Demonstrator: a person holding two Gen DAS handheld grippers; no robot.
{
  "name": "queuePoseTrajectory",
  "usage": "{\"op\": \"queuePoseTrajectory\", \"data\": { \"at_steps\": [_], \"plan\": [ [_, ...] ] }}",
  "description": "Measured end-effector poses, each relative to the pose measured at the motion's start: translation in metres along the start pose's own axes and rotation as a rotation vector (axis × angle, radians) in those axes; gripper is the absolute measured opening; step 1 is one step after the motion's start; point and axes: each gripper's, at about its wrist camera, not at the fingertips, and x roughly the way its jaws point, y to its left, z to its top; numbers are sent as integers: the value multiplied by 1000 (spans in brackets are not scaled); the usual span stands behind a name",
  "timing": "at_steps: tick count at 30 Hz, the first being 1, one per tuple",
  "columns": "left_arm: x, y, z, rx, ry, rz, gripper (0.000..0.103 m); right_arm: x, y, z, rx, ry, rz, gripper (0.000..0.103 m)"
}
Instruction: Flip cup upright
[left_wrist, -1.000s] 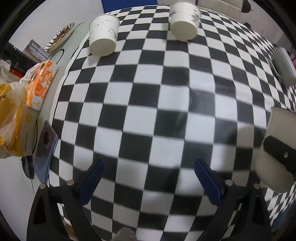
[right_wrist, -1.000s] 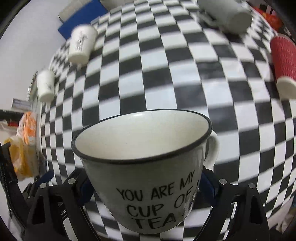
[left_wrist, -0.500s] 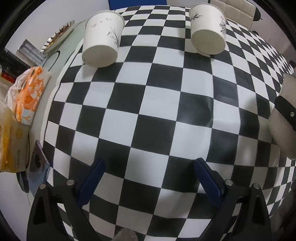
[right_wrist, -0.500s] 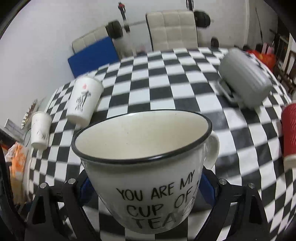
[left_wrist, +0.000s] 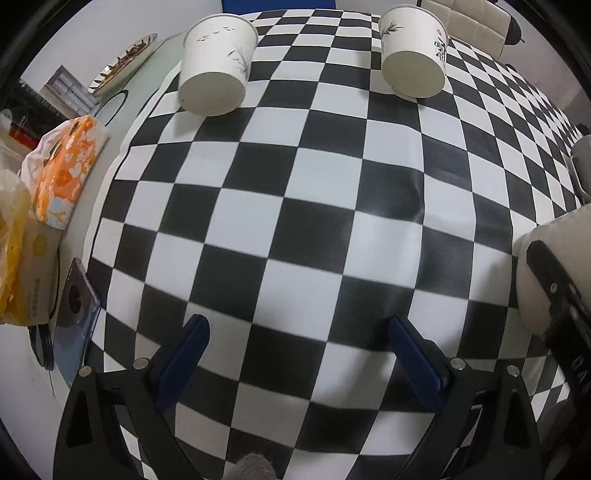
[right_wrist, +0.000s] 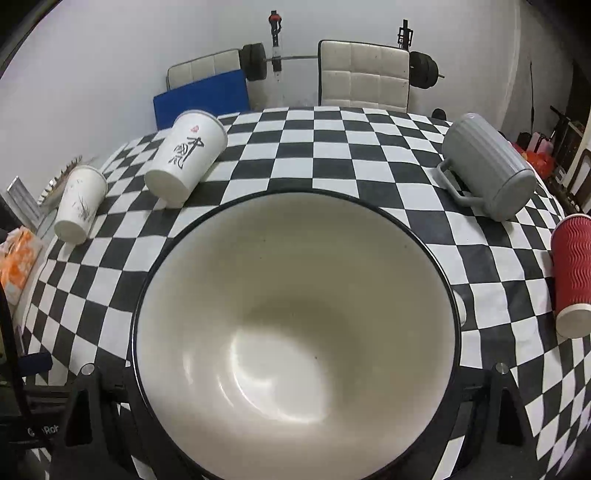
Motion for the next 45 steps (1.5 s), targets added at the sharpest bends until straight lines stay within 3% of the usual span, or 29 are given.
{"op": "queuePoseTrajectory", "data": {
  "at_steps": [5,10,16,23,31,45],
  "plan": [
    [-14,6,-9,-14,-23,8,99,-7,-1,-5,-7,48,2,93],
    [-40,2,-18,-21,-97,9,99,-24,4,-17,-44,53,-7,93],
    [-58,3,-26,-27,-140,7,99,-43,10,-17,-109,-8,-14,96],
    [-90,-2,-33,-11,-177,-6,99,-78,5,-25,-120,3,-38,96],
    [-143,-6,-58,74,-237,-33,101,-167,-17,-53,-30,63,-99,96],
    [-279,-8,-103,134,-348,-132,101,-346,-45,-44,21,0,-145,96]
  ]
}}
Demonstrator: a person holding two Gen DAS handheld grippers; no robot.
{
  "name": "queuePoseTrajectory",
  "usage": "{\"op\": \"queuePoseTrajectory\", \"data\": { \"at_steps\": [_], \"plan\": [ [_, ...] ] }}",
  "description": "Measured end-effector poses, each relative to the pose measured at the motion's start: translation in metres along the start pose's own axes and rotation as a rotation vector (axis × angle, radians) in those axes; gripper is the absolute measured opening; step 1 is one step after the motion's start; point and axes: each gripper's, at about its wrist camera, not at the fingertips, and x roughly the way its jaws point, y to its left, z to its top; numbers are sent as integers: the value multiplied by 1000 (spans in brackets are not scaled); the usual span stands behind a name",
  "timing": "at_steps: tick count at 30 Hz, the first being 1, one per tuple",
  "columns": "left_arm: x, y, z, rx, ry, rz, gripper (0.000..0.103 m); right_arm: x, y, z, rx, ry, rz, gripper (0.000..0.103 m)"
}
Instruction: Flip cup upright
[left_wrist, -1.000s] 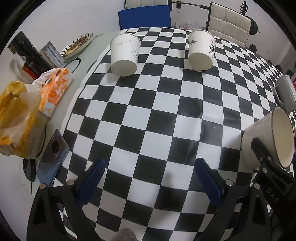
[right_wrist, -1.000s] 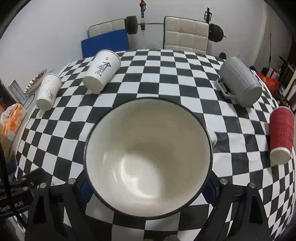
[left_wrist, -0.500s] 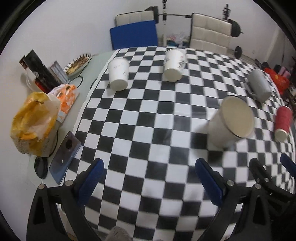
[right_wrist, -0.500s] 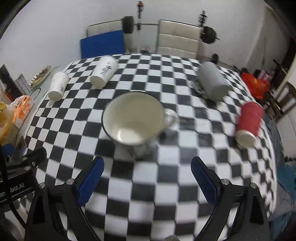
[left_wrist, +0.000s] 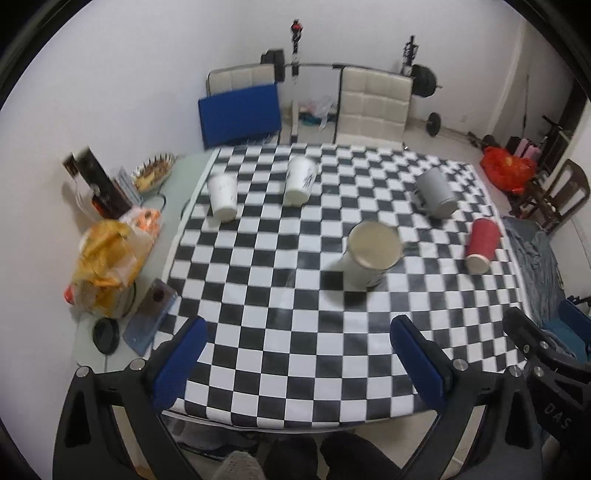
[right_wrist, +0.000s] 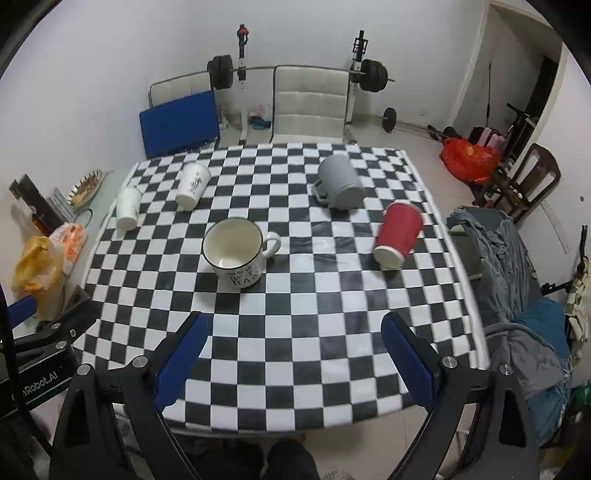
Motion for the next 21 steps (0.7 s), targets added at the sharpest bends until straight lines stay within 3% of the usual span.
{"op": "queuePoseTrajectory", "data": {
  "at_steps": [12,21],
  "plan": [
    [-75,-2,7,-17,-42,33,101,-106,-15,12,-1,-58,-2,96],
    [-103,2,13,-38,-65,33,101,-139,-17,26,-5,-94,0,96]
  ]
}}
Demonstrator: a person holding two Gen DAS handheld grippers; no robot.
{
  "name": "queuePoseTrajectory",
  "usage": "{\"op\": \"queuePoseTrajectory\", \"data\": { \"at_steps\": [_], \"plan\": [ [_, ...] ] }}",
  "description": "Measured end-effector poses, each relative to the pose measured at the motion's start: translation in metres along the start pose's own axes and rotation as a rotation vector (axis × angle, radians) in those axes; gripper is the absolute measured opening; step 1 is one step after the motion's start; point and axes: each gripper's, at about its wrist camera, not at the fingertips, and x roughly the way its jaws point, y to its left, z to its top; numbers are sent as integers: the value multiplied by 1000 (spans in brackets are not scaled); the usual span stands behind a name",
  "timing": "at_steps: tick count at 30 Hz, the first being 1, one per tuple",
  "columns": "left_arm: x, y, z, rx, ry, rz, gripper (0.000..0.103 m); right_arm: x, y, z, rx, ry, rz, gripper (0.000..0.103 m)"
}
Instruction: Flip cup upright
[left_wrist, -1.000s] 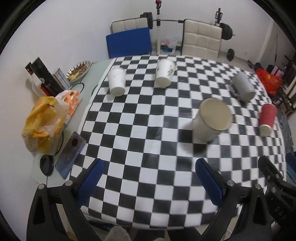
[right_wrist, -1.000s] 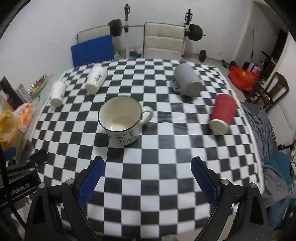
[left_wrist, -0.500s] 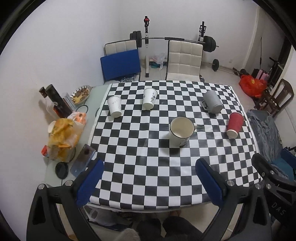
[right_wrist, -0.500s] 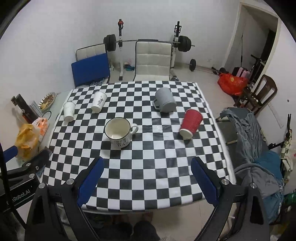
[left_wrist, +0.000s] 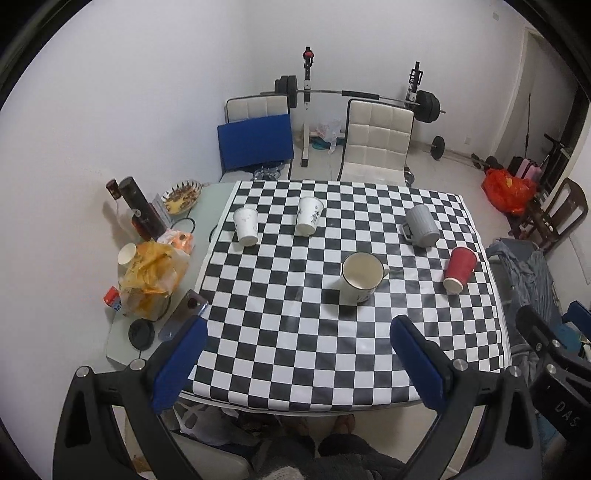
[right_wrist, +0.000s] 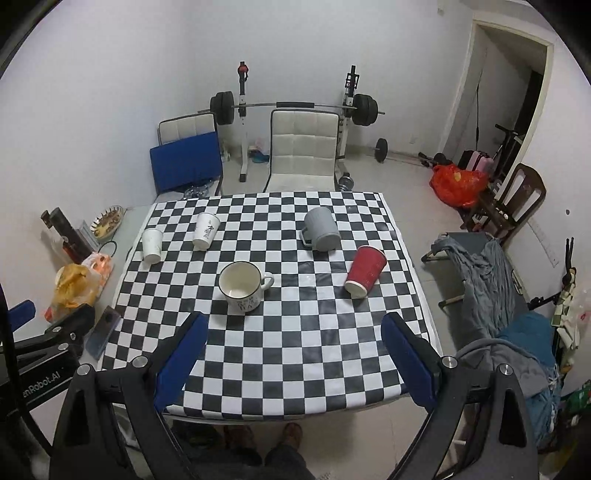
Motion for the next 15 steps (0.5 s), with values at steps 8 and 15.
{"op": "queuePoseTrajectory", "data": {
  "at_steps": [8,15],
  "plan": [
    [-11,-1,2,-4,-22,-10,101,-12,-2,6,7,-23,3,96],
    [-14,-2,4,-7,-28,-8,101,-15,-3,8,1,-32,-9,96]
  ]
}}
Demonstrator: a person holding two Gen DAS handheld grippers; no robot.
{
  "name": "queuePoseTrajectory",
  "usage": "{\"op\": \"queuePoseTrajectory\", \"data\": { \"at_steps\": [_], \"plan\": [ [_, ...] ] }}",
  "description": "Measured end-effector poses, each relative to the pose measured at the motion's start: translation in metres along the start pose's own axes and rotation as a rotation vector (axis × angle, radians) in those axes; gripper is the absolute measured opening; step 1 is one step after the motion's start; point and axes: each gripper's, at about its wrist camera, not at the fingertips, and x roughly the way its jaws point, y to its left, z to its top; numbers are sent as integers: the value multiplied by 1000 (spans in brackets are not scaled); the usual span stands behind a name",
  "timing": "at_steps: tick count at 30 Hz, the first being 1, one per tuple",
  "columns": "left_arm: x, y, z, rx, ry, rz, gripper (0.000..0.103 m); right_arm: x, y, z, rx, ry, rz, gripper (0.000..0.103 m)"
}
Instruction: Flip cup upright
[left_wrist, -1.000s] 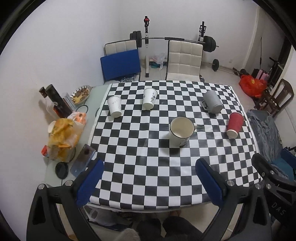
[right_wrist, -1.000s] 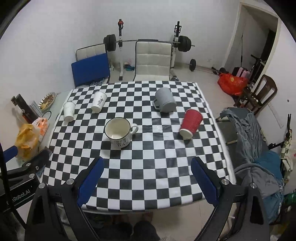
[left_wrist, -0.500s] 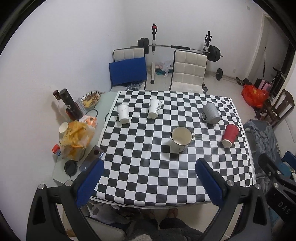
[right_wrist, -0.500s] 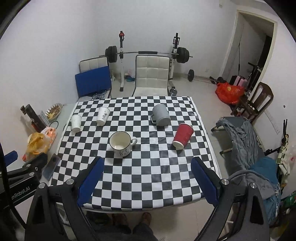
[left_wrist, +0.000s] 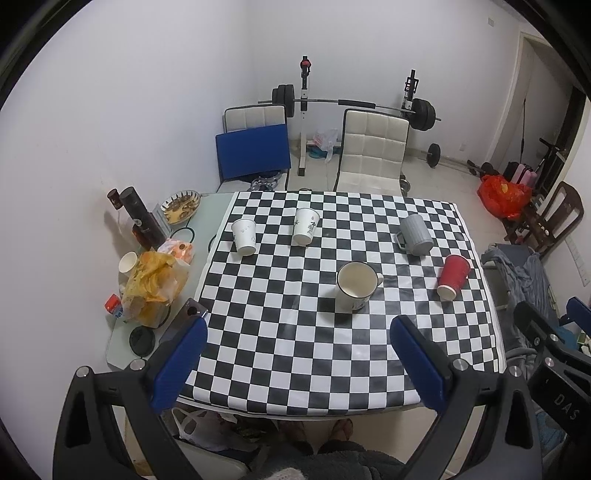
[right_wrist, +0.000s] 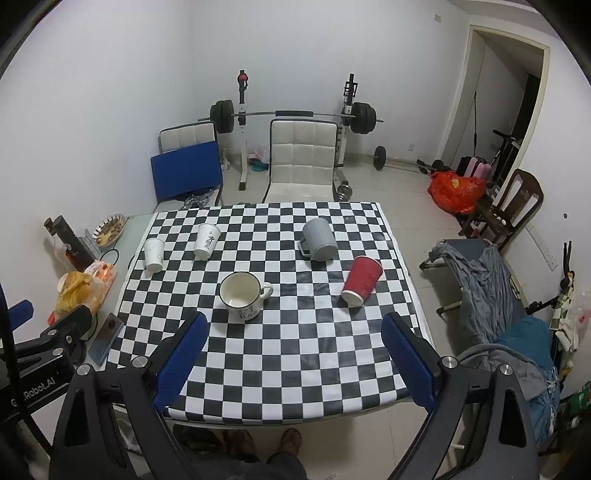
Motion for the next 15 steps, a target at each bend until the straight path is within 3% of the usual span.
{"op": "queuePoseTrajectory", "data": {
  "at_steps": [15],
  "plan": [
    [-8,6,6,-11,-18,12,101,-7,3,3,-3,-20,3,97]
  ]
}}
